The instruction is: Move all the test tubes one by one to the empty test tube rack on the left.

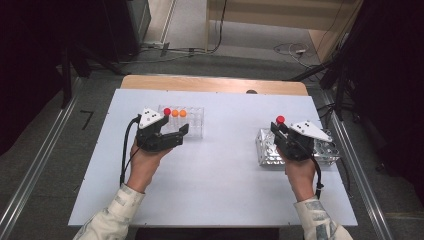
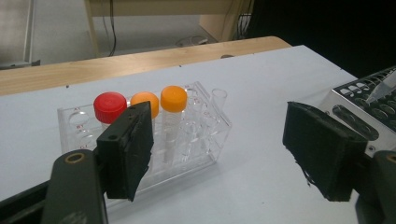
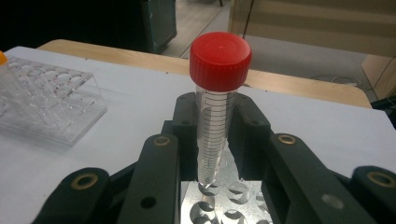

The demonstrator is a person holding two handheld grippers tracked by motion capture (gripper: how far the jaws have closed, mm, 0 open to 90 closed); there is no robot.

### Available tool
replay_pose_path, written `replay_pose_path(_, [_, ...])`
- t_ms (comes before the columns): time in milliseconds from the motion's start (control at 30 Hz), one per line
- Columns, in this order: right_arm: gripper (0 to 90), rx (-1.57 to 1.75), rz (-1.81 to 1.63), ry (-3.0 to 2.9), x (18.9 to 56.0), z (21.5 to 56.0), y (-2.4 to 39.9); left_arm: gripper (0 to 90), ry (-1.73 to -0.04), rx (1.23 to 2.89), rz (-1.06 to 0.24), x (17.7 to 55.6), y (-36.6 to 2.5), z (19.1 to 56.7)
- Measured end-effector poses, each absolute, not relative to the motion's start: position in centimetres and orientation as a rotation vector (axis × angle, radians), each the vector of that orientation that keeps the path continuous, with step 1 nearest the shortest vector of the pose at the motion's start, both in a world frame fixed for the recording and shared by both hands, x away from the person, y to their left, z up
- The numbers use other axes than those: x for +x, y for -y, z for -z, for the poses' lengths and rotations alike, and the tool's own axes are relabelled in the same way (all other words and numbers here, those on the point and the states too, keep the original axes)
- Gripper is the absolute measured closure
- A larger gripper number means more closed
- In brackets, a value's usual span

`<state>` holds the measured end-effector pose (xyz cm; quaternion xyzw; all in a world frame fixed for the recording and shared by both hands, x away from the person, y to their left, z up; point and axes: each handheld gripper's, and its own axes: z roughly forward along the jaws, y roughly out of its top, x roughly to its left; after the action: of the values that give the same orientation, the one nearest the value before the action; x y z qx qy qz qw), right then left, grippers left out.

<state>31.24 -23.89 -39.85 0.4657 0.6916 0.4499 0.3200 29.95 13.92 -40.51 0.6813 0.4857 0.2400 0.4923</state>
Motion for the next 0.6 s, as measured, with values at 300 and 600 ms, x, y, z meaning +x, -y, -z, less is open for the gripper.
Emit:
replay_pose_path(300, [71.2,1.188,-1.234,-1.831,30.2,38.7,23.4,18.5,-1.188,1.661,-0.576,30.0,-13.7,40.6])
replay_pose_path(600, [71.2,1.119,-1.29,-1.905,29.3,38.5,21.6,18.5,-1.163,1.664,-0.569,29.6,-13.2,40.3])
